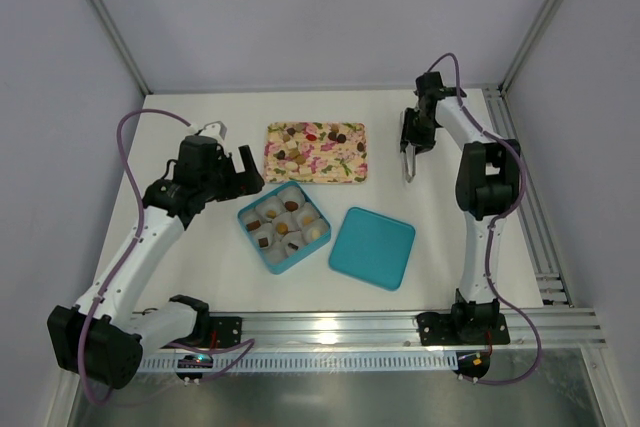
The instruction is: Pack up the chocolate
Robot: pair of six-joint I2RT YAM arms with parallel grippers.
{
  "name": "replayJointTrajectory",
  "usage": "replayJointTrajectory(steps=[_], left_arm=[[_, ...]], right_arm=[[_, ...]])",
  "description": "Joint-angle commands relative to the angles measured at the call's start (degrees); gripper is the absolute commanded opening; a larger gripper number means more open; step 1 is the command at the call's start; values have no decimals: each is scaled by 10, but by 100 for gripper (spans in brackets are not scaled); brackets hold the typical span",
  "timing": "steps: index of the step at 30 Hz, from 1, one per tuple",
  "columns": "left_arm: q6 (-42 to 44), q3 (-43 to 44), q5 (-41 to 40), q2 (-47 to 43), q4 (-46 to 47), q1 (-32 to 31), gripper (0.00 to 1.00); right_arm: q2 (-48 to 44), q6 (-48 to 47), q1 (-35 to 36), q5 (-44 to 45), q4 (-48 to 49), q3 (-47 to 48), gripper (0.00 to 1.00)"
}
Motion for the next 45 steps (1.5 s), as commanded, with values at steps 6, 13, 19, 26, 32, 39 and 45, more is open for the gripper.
replayJointTrajectory(steps=[6, 13, 19, 26, 32, 39, 45], left_arm=[[0, -1, 11, 1, 10, -2, 100], [0, -1, 13, 2, 11, -2, 100], [0, -1, 19, 6, 11, -2, 100], [0, -2, 21, 15, 13, -9, 100], [1, -3, 18, 23, 12, -13, 100], [8, 1, 10, 29, 12, -16, 100], [16, 9, 22, 34, 12, -18, 100]], right_arm=[[20, -23, 2, 17, -33, 9, 47], [23, -25, 2, 16, -29, -11, 51], [17, -24, 3, 10, -21, -29, 60], [0, -23, 2, 1, -5, -48, 72], [-38, -2, 2, 12, 28, -63, 81], [-114, 32, 2, 29, 69, -77, 85], [-186, 52, 2, 44, 117, -151, 86]])
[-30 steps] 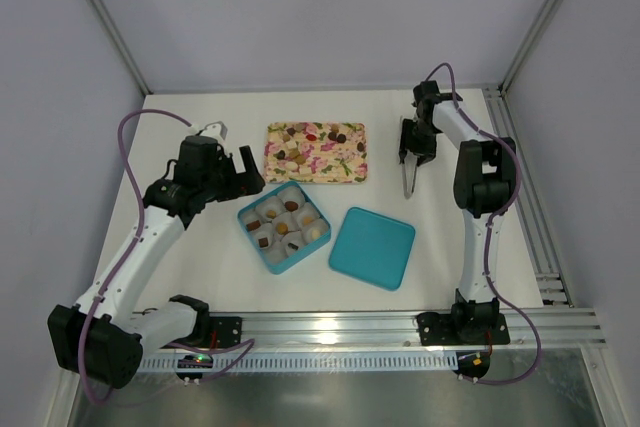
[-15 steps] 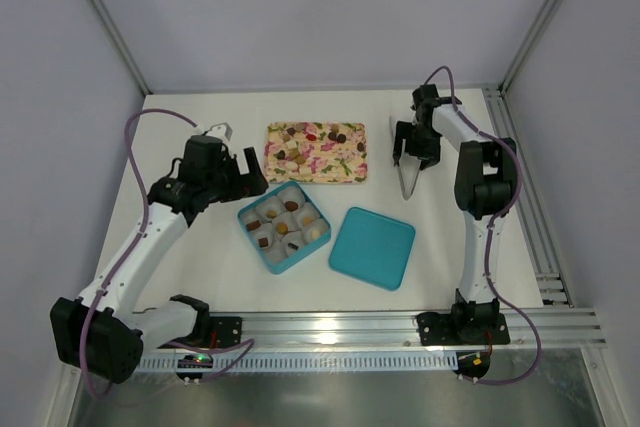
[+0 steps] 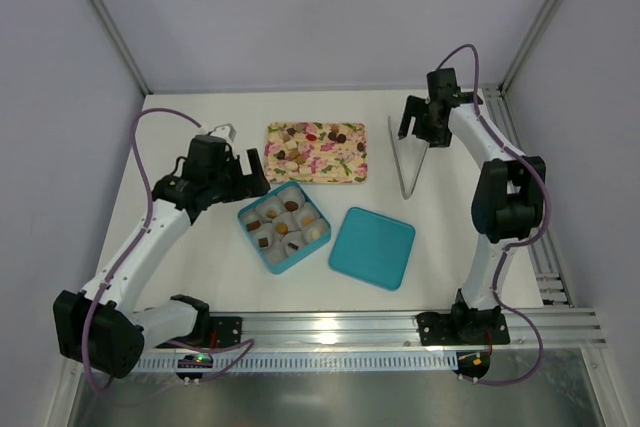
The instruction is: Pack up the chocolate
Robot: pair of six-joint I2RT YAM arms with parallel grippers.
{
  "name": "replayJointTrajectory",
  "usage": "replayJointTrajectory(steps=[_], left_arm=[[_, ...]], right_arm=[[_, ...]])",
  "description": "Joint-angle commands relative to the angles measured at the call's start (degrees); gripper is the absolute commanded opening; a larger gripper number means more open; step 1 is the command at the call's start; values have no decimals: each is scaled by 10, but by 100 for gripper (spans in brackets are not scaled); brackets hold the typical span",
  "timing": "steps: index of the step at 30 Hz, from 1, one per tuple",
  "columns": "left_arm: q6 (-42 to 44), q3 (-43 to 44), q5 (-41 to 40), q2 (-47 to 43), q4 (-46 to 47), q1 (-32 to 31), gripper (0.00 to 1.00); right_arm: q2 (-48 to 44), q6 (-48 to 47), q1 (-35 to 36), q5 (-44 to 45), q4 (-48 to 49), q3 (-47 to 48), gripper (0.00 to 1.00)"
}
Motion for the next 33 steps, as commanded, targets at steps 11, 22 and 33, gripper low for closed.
replayJointTrajectory(steps=[11, 22, 33], left_arm=[[12, 32, 29, 2, 12, -31, 100], [-17, 33, 33, -7, 19, -82, 100], [-58, 24, 29, -13, 55, -167, 100]], right_arm=[[-365, 56, 28, -16, 124, -354, 83], [-527, 132, 81, -3, 104, -553, 71], [-543, 208, 121, 44, 104, -635, 53]])
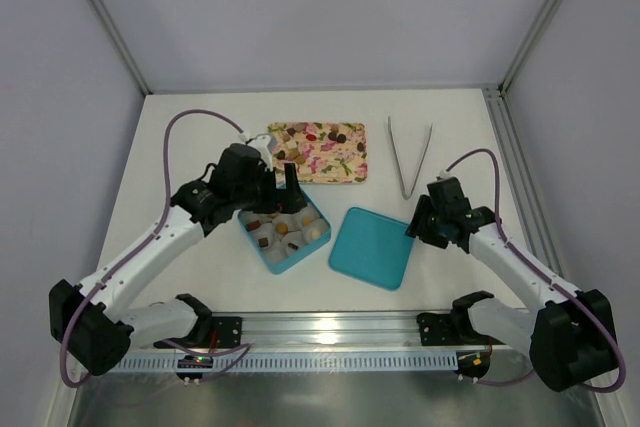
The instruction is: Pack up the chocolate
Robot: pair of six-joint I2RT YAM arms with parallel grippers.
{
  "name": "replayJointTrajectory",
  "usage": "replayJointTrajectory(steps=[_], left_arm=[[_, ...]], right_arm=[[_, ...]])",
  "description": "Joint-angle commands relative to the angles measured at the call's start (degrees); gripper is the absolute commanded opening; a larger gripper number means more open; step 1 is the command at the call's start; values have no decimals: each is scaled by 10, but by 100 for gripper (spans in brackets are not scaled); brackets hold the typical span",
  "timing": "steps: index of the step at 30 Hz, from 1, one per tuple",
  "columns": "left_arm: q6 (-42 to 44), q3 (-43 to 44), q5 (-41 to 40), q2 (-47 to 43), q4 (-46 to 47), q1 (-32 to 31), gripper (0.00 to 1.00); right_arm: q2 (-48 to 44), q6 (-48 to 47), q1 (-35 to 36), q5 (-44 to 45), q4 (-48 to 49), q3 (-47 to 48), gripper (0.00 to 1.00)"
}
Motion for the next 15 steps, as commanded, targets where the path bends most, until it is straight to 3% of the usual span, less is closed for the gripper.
replayJointTrajectory(steps=[1, 15], left_arm=[[-19, 9, 6, -12, 42, -24, 100], [-49, -41, -8, 54, 109, -155, 97]], right_arm=[[-8, 43, 10, 23, 21, -16, 50], [50, 87, 59, 36, 81, -65, 40]])
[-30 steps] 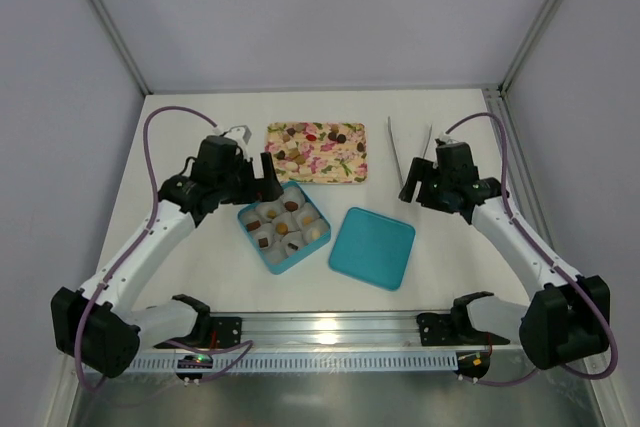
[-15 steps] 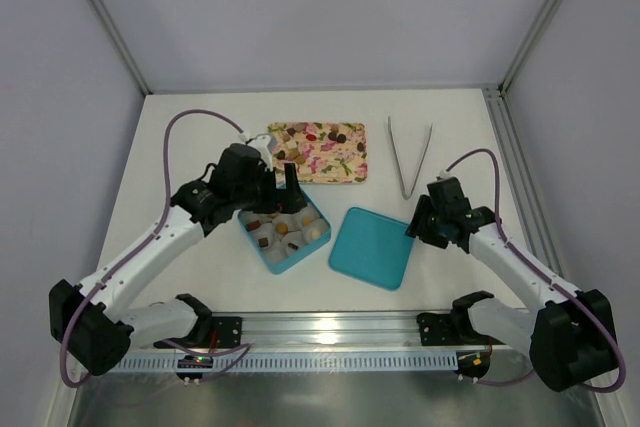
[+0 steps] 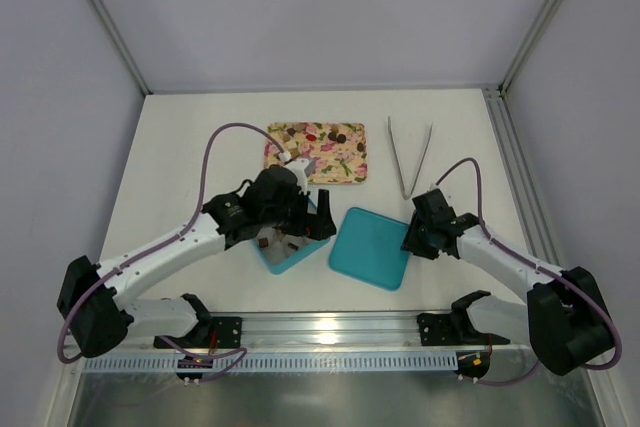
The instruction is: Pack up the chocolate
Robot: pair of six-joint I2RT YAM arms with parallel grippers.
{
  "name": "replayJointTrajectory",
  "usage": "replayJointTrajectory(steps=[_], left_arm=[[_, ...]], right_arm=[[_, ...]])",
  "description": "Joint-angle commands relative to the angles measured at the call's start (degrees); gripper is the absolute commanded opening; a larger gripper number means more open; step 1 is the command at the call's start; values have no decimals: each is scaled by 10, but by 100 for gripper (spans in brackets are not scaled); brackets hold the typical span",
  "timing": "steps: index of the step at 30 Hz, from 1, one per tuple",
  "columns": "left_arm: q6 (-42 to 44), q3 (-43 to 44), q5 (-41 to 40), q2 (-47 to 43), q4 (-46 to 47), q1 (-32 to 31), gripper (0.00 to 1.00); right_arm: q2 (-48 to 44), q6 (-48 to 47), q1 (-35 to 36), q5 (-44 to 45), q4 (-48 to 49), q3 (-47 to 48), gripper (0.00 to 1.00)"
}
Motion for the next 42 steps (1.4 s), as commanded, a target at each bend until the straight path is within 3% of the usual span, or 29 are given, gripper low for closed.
replayJointTrajectory(steps=[1, 5, 11, 13, 25, 42], left_arm=[[-14, -12, -11, 24, 48, -22, 97], [-20, -22, -22, 59, 67, -44, 94], [-30, -20, -29, 111, 91, -68, 90], [-32, -15, -31, 126, 94, -74, 89], [-42, -3, -33, 179, 107, -91, 82], [-56, 0, -17, 214, 138, -96, 80]], right_arm=[[4, 22, 7, 15, 37, -13, 39], [13, 14, 8, 12, 43, -17, 32], [12, -9, 7, 0, 40, -12, 8], [6, -17, 7, 1, 28, -9, 4], [-85, -54, -13, -27, -60, 38, 4], [-143, -84, -68, -107, -132, 74, 4]])
